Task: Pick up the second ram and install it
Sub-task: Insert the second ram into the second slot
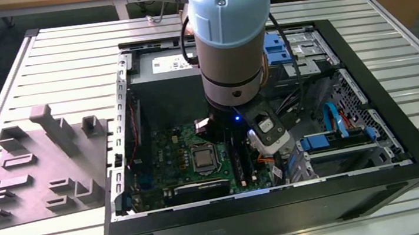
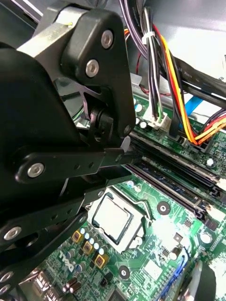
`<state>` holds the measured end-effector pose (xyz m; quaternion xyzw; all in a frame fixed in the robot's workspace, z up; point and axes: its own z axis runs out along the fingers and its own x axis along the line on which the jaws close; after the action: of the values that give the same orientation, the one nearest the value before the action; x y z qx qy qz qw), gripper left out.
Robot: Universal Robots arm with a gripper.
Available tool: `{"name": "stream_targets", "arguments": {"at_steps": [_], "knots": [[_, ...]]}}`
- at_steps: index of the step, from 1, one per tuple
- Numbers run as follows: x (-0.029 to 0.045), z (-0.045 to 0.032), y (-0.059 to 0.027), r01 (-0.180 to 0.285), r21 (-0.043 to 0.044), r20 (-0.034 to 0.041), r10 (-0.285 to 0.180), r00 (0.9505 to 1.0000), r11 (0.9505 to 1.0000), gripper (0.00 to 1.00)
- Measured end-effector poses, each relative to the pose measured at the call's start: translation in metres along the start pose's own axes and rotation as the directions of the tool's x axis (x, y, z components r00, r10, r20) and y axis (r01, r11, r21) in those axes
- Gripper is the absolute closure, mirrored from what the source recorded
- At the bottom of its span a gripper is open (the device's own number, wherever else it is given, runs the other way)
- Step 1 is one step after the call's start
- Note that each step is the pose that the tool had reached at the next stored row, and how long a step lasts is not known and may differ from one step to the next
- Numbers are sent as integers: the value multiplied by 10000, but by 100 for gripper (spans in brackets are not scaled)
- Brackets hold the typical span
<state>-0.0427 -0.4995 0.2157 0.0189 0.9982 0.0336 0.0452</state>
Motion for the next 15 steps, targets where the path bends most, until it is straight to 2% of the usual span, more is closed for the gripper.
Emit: {"name": "stream_targets", "arguments": {"at_steps": [9, 11, 15], "knots": [[0, 3, 0, 0, -1, 1, 0, 10000, 10000, 77], [0, 3, 0, 0, 0, 0, 0, 10000, 10000, 89], [0, 4, 0, 0, 0, 0, 0, 10000, 10000, 89]]}}
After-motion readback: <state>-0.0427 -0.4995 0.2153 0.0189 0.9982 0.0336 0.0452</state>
